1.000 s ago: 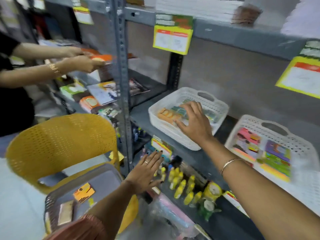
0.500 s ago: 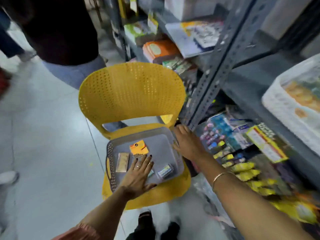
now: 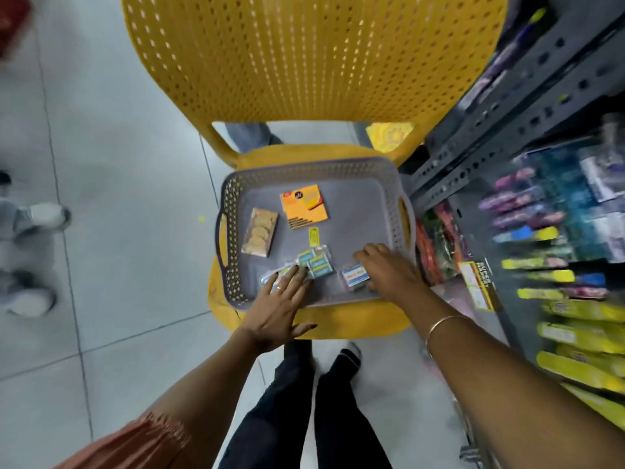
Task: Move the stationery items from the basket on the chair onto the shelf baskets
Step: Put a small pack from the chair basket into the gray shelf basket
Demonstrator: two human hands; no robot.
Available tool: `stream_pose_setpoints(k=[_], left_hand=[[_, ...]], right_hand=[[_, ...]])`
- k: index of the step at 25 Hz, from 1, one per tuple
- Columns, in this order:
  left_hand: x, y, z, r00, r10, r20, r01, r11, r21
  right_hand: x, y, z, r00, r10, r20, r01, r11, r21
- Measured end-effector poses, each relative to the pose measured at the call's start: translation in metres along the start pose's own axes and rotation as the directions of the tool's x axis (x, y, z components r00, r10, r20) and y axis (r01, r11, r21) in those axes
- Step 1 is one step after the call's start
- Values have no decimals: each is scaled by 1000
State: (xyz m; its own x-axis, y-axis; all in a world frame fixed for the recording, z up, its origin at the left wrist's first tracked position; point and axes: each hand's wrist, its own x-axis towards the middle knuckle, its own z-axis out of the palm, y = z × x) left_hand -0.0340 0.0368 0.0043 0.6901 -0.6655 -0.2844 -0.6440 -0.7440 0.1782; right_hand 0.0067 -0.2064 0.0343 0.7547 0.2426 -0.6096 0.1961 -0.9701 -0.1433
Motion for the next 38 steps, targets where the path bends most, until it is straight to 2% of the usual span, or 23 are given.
stream_pose_setpoints(k=[5,14,19,22,25,30,34,38], left_hand=[[-1,0,11,999,5,-52,-5,1000,-15],[-2,-2,12,999,8,-46,-9,1000,-26],[0,-4,-8,999,28,-25,-30,998,-55],[14,-7,-44,997,58,-50,-61,997,-53],[32,-8,-105,987,117,-111,-120,993,-16],[66,16,-217,940,224,-256,-205,974,98],[80,77,-309,870,321,-375,-260,944,205],[69,169,-364,785,413,-462,-325,909,261]], right_hand=[[10,1,16,1000,-27,-10,26,999,-20],[9,2,14,998,-19,-51,23,998,60],[-2,4,-18,988,27,-151,-9,993,120],[-22,8,-60,965,90,-246,-42,980,193],[-60,14,-118,912,173,-372,-80,964,252],[-149,28,-221,783,288,-552,-145,946,288],[-255,43,-282,651,382,-656,-220,922,319],[-377,58,-291,532,483,-696,-336,875,349]])
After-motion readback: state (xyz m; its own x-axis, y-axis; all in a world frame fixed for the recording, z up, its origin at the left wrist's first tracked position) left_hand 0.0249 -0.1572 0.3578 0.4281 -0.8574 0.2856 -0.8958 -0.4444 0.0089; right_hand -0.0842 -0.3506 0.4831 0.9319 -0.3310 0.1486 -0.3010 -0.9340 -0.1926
